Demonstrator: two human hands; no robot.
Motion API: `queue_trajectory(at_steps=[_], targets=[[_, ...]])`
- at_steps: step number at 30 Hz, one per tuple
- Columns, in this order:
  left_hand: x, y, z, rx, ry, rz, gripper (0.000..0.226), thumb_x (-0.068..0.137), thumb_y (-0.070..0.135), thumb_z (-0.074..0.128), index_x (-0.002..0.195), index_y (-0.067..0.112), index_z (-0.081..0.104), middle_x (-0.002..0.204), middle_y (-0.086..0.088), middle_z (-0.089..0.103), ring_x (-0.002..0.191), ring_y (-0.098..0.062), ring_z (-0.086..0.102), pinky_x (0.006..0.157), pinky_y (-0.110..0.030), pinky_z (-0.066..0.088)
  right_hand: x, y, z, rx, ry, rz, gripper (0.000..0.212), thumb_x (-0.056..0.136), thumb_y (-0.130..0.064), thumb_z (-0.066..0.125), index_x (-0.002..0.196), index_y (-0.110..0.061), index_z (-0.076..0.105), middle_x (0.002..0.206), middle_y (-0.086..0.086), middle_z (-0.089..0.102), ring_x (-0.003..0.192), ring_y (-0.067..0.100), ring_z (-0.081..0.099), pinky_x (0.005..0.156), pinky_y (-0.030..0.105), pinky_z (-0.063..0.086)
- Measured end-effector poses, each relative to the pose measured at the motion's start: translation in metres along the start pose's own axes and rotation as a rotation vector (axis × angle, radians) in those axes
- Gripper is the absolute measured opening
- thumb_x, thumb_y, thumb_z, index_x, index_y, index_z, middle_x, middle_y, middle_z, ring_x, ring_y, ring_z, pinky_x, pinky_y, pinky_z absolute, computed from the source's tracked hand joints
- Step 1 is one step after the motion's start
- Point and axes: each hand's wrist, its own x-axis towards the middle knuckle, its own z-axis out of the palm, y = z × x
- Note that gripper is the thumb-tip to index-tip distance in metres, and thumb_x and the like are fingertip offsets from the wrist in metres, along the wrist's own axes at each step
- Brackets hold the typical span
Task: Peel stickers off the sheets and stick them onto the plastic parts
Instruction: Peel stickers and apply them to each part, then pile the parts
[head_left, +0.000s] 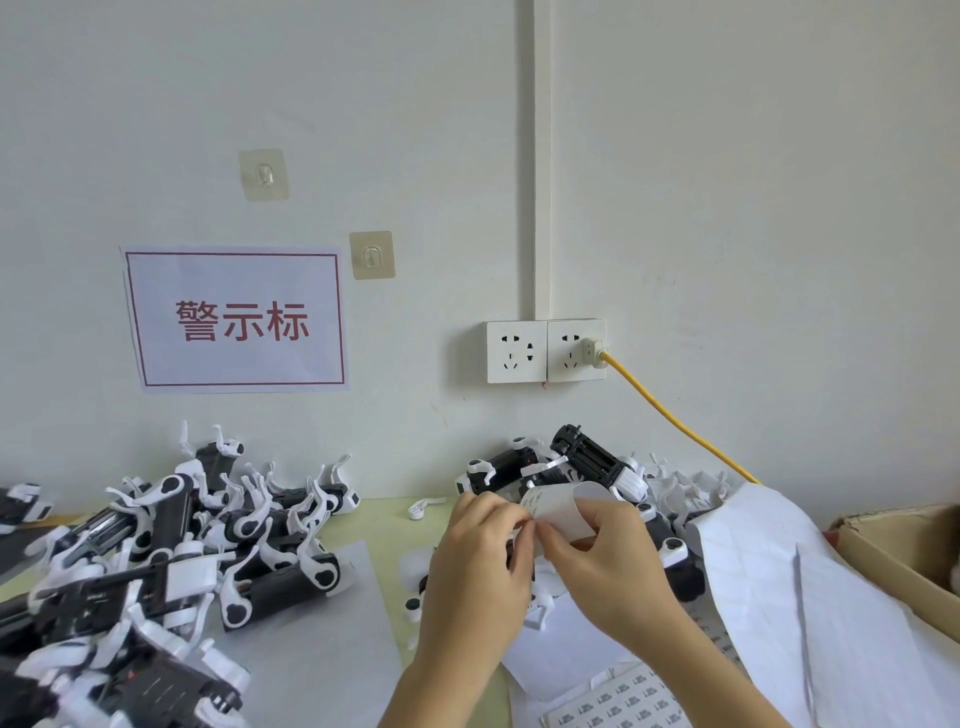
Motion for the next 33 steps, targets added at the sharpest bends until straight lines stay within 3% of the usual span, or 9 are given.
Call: queue_trajectory(at_steps=[3,10,13,15,18,21,27,30,33], targets=[[0.000,0.001,-0.001,0.008,-0.003,0.003,0.009,0.092,0.007,0.065,0.084,0.008,0.069,0.085,0.005,0.060,0.088,-0.010,0.050,0.072,-0.027,0.044,0.000,-0.001,-0.002,-0.006,-0.022,-0.004,0.045,0.092,-0.013,0.064,0.061,0.000,0.033,0.058,0.003,0.023,0.047,0.012,0.023,0.047,0.025,0.019],[0.000,0.001,-0.001,0.002,0.014,-0.029,0.010,0.088,0.003,0.068,0.079,0.008,0.066,0.081,0.004,0.060,0.085,-0.008,0.047,0.069,-0.026,0.043,0.000,-0.003,-0.002,0.008,-0.048,-0.022,0.040,0.090,-0.015,0.065,0.068,0.012,0.045,0.060,0.009,0.032,0.054,0.016,0.027,0.052,0.031,0.022],[-0.001,0.000,-0.002,-0.043,0.008,-0.041,0.010,0.089,0.005,0.067,0.081,0.011,0.065,0.081,0.008,0.060,0.086,-0.011,0.053,0.071,-0.023,0.043,0.000,-0.001,-0.004,0.051,-0.029,-0.015,0.040,0.090,-0.010,0.065,0.063,0.006,0.040,0.052,0.000,0.029,0.047,0.012,0.024,0.045,0.023,0.021],[0.000,0.000,-0.002,-0.089,0.008,-0.044,0.011,0.089,0.005,0.068,0.081,0.012,0.067,0.082,0.011,0.061,0.086,-0.012,0.056,0.072,-0.018,0.043,0.001,0.000,-0.006,0.068,-0.042,-0.016,0.032,0.091,-0.008,0.064,0.065,0.005,0.052,0.048,-0.003,0.038,0.043,0.008,0.029,0.043,0.018,0.025],[0.001,-0.002,-0.002,-0.121,0.030,-0.053,0.016,0.084,-0.002,0.073,0.078,0.012,0.072,0.078,0.010,0.065,0.082,-0.011,0.058,0.073,-0.009,0.040,0.000,0.000,-0.009,0.071,-0.077,-0.035,0.021,0.093,-0.010,0.065,0.077,0.003,0.067,0.060,0.014,0.060,0.050,0.010,0.044,0.048,0.021,0.035],[0.003,-0.003,-0.002,-0.142,0.042,-0.058,0.020,0.081,-0.007,0.074,0.075,0.012,0.073,0.075,0.010,0.067,0.079,-0.008,0.058,0.073,-0.007,0.039,0.001,0.001,-0.010,0.049,-0.082,-0.044,0.021,0.093,-0.013,0.066,0.078,0.001,0.068,0.070,0.021,0.062,0.054,0.013,0.047,0.052,0.027,0.037],[0.002,-0.002,-0.001,-0.181,0.048,-0.099,0.024,0.081,-0.010,0.069,0.073,0.012,0.070,0.074,0.013,0.065,0.081,-0.003,0.054,0.069,-0.007,0.038,0.001,0.001,-0.011,0.038,-0.087,-0.024,0.019,0.091,-0.010,0.068,0.074,-0.013,0.074,0.067,0.004,0.070,0.052,0.008,0.055,0.051,0.018,0.043],[0.002,0.000,-0.001,-0.204,0.032,-0.130,0.024,0.085,-0.007,0.066,0.074,0.014,0.068,0.074,0.013,0.063,0.081,-0.007,0.056,0.066,-0.010,0.038,0.002,0.002,-0.013,0.043,-0.087,-0.026,0.016,0.091,-0.011,0.068,0.076,-0.010,0.073,0.073,0.011,0.071,0.068,0.030,0.065,0.065,0.037,0.052],[0.001,0.000,0.000,-0.228,0.043,-0.154,0.022,0.088,-0.004,0.064,0.076,0.014,0.067,0.074,0.010,0.064,0.076,-0.009,0.058,0.064,-0.015,0.039,0.003,0.005,-0.014,0.044,-0.094,-0.016,0.013,0.091,-0.015,0.069,0.082,-0.007,0.073,0.078,0.015,0.072,0.076,0.036,0.067,0.075,0.048,0.056]])
